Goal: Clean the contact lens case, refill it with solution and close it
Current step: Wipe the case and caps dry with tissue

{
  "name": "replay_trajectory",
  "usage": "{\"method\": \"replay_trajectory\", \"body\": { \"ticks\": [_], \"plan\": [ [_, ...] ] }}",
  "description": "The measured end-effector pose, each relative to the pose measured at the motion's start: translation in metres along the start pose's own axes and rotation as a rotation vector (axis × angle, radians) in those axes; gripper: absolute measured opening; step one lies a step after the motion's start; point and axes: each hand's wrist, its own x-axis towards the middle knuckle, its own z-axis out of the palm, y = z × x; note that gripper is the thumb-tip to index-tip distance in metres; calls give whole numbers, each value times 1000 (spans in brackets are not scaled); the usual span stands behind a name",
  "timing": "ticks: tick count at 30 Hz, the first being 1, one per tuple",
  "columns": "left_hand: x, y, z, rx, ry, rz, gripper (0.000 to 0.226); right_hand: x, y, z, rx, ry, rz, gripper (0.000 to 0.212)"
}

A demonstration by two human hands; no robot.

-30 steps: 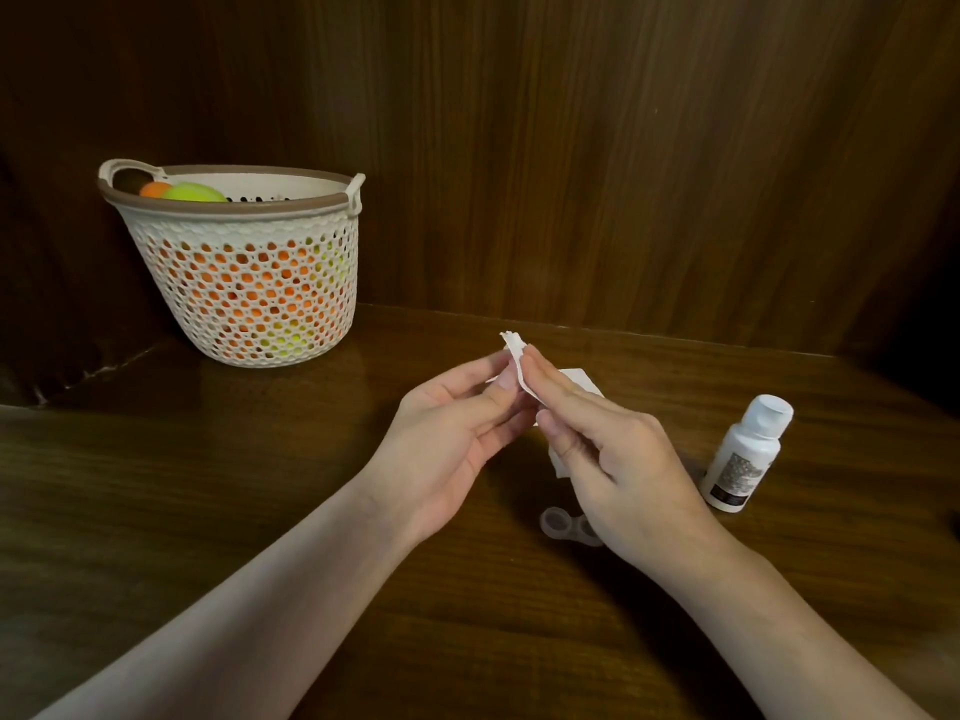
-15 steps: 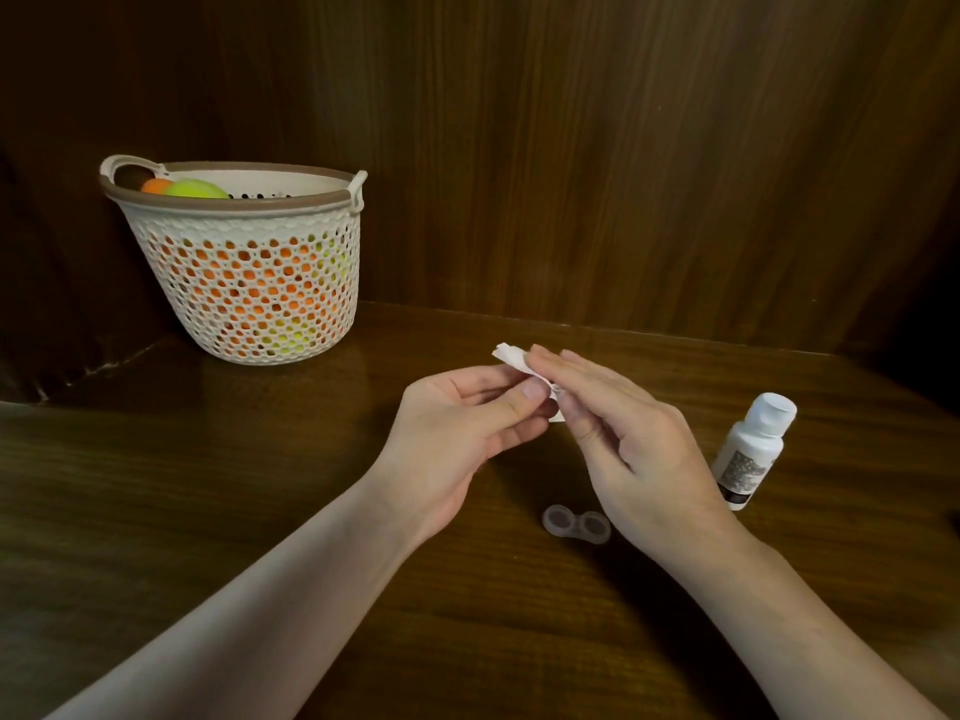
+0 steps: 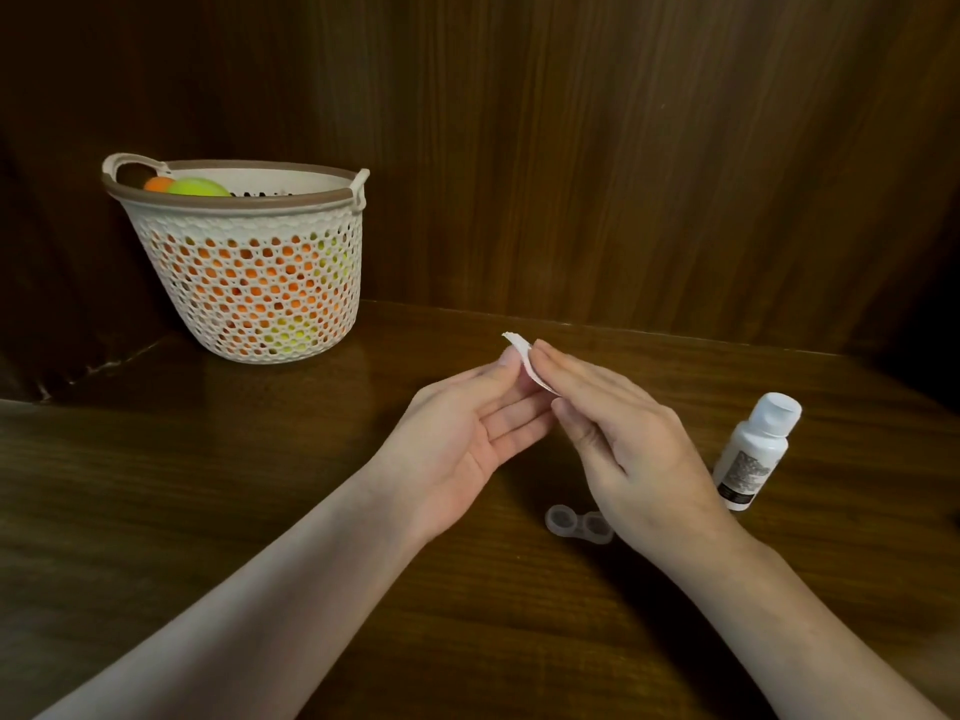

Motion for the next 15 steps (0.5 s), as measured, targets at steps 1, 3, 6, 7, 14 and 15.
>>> {"method": "replay_trajectory", "body": {
  "ticks": [1, 3, 6, 7, 14, 15],
  "plan": [
    [0, 0, 0, 27, -1, 12, 37, 0, 0, 0, 18, 11, -1, 48],
    [-2, -1, 0, 65, 15, 32, 34, -1, 0, 0, 65, 31, 0, 46],
    [-4, -2, 2, 134, 34, 29, 28, -2, 0, -1, 177, 24, 48, 46],
    [-5, -3, 3, 148, 42, 19, 26, -2, 0, -2, 204, 16, 58, 46],
    [-3, -2, 2, 64, 46, -32, 33, -3, -1, -1, 139, -16, 58, 48],
    [-3, -1, 1, 36, 55, -34, 33, -3, -1, -1, 121, -34, 52, 48]
  ]
}}
